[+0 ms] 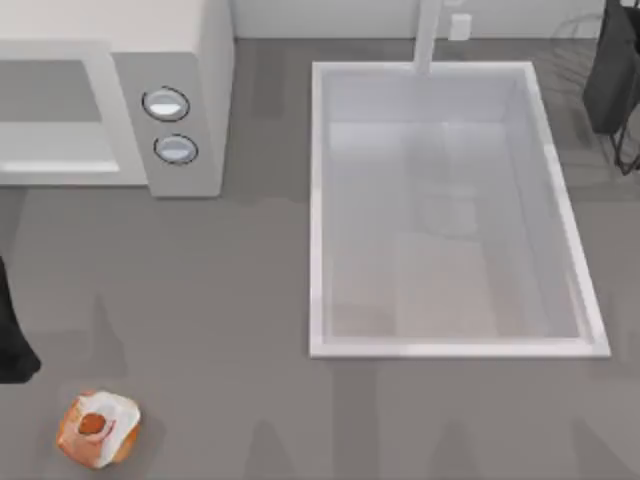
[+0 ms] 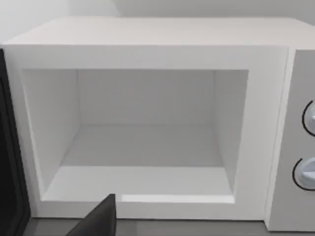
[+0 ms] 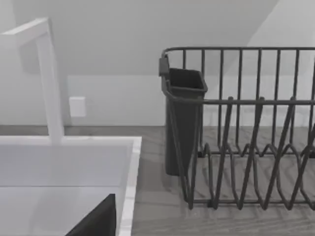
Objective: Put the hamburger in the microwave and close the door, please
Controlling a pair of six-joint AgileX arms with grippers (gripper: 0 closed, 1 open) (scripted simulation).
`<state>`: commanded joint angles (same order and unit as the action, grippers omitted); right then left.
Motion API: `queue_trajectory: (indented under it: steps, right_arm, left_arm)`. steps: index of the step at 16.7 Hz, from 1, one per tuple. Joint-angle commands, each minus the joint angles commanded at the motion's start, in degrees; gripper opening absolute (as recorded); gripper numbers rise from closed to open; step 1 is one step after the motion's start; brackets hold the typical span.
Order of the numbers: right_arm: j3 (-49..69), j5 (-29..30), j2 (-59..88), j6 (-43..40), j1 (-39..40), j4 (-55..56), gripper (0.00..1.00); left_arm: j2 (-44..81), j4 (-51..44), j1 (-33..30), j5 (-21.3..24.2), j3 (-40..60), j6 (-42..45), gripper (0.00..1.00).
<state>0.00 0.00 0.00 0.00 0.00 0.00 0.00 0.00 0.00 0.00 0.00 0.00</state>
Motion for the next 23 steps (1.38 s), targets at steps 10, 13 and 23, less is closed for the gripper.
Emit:
queue_trajectory:
  steps: [10, 13, 23]
  right_arm:
    - [0.0, 0.0, 0.0, 0.0, 0.0, 0.0, 1.00]
    - [0.0, 0.0, 0.0, 0.0, 0.0, 0.0, 1.00]
    - [0.0, 0.0, 0.0, 0.0, 0.0, 0.0, 1.00]
  left_arm:
    - [22.3, -17.4, -6.5, 0.0, 15.2, 1.4, 1.00]
    - [39.1, -27.6, -10.3, 0.0, 24.1, 2.2, 1.00]
    - [80.9, -53.4, -20.0, 0.1, 46.5, 4.3, 1.00]
